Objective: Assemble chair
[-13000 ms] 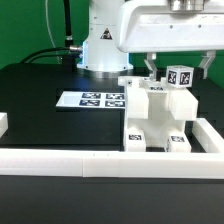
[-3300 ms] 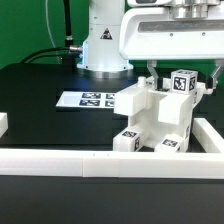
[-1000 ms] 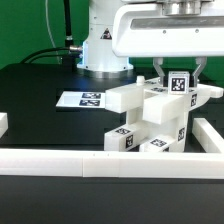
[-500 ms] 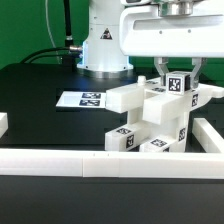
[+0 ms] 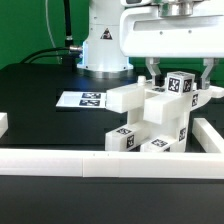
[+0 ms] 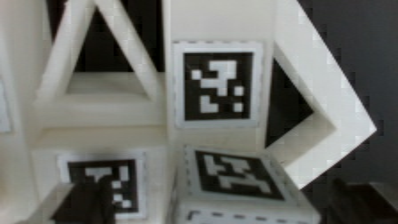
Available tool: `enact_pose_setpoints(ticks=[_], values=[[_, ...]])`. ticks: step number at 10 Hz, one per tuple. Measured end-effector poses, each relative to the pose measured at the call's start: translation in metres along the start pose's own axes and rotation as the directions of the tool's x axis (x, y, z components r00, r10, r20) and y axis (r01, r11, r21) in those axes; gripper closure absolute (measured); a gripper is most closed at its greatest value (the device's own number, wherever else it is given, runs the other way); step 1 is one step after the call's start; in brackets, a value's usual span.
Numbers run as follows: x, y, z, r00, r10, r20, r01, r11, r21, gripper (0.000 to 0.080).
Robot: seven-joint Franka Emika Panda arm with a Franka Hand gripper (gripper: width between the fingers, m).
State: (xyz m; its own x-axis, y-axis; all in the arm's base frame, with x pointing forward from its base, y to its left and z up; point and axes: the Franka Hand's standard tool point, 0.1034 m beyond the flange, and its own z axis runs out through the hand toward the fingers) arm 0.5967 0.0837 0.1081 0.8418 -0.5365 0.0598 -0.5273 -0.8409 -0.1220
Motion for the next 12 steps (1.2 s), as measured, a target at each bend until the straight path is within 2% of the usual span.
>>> enact_pose_setpoints(ticks=[1, 2, 6, 8, 9, 10, 12], values=[[-0.0003, -0.0004, 0.0001, 0.995, -0.096, 0.000, 0.096, 0.995, 0.000, 0.0162], [-0.0011, -0.0012, 0.0002, 0.972, -0.236, -0.001, 0.236, 0.972, -0.005, 0.0162], [-0.0006, 0.0015, 0.0001, 0.773, -0.634, 0.018, 0.635, 0.772, -0.022, 0.0151], [0.0000, 0.0023, -0.0004, 0.666, -0.746, 0.030, 0.746, 0.665, -0.041, 0.0151], [0.0002, 0.0017, -0.0008, 0.576, -0.817, 0.040, 0.817, 0.573, -0.059, 0.0151], [0.0001, 0.0014, -0.0010, 0.551, -0.834, 0.043, 0.834, 0.548, -0.064, 0.0151], [0.0002, 0.0021, -0.0005, 0.552, -0.833, 0.044, 0.833, 0.549, -0.064, 0.0178]])
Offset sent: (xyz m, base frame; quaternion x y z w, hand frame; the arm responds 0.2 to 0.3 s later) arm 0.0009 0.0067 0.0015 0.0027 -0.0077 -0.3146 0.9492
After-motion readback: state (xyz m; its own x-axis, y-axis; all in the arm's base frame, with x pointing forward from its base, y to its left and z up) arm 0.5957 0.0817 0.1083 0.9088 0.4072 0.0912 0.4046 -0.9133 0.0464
